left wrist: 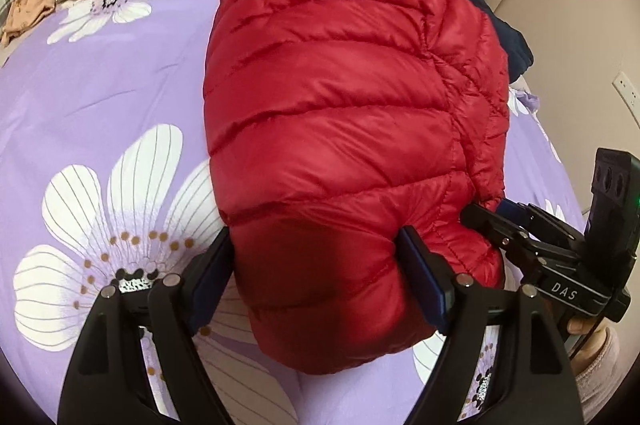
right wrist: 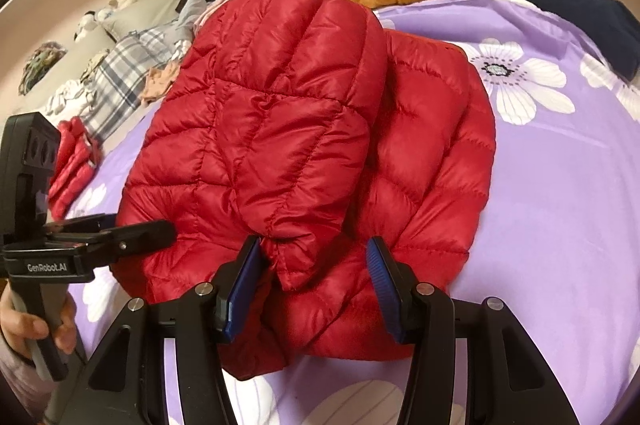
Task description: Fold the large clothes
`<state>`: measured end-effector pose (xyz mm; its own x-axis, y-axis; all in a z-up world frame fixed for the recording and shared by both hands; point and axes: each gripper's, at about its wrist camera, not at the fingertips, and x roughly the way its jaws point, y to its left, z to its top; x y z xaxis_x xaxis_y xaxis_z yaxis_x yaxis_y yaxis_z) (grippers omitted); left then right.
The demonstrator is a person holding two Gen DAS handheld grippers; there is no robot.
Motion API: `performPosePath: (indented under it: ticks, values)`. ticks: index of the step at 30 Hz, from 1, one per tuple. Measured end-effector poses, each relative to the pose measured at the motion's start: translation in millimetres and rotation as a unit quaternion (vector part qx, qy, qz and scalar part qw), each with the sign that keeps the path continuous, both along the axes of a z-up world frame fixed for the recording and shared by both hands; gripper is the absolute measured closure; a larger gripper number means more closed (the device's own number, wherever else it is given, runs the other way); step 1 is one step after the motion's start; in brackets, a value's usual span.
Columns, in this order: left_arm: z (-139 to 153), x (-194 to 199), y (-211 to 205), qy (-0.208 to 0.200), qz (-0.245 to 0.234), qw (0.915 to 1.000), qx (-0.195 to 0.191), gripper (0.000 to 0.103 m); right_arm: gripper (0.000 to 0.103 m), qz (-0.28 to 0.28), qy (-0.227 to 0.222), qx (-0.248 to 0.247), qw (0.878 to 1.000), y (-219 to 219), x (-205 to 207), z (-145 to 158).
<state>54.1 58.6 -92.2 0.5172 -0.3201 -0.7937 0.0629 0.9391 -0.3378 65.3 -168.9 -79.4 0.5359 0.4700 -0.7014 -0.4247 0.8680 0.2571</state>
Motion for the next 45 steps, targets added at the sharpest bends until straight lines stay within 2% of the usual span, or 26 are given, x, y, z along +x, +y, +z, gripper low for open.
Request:
performPosePath:
  ticks: [5,7,8,15,18,21,22,24,29,32,34,38,42,45]
  values:
    - [13,-8,3,-0.008,0.008,0.9999,-0.001,0.024,0.046,-0.003,0.0,0.004,1.0,-3,-5,13]
    - [23,-13,4,-0.017,0.013,0.9998,0.001,0.024,0.036,-0.011,-0.009,0.002,1.0,-6,-9,19]
    - [27,-15,5,-0.022,0.015,0.9996,0.004,0.023,0.036,-0.017,-0.014,-0.001,1.0,-8,-11,21]
    - [59,-27,0,-0.056,0.017,0.9977,0.033,0.022,0.035,-0.027,-0.033,-0.005,0.999,-16,-21,38]
    - [70,-33,0,-0.063,0.028,0.9967,0.044,0.014,0.035,-0.029,-0.043,-0.005,0.999,-18,-26,46]
    - [79,-38,1,-0.066,0.036,0.9957,0.053,0.01,0.034,-0.032,-0.054,-0.008,0.998,-19,-32,56]
    - [82,-39,2,-0.067,0.039,0.9954,0.057,0.009,0.028,-0.036,-0.058,-0.009,0.998,-20,-36,61]
    - [89,-43,2,-0.068,0.045,0.9943,0.068,0.0,0.022,-0.047,-0.067,-0.014,0.997,-21,-40,70]
    - [109,-56,0,-0.08,0.062,0.9911,0.086,0.0,0.018,-0.071,-0.081,-0.013,0.994,-24,-53,97]
    - [124,-66,-6,-0.087,0.066,0.9893,0.097,0.0,0.011,-0.086,-0.08,-0.009,0.993,-27,-58,108]
    - [135,-74,-9,-0.094,0.068,0.9871,0.111,0.0,0.002,-0.095,-0.076,-0.003,0.993,-30,-63,115]
    - [155,-87,-17,-0.102,0.067,0.9844,0.127,0.0,0.002,-0.1,-0.072,0.006,0.992,-33,-74,128]
    - [168,-97,-24,-0.096,0.09,0.9752,0.178,0.0,0.001,-0.112,-0.08,-0.006,0.99,-32,-86,140]
    - [175,-106,-25,-0.1,0.086,0.9777,0.163,0.0,0.001,-0.113,-0.079,-0.006,0.99,-33,-92,148]
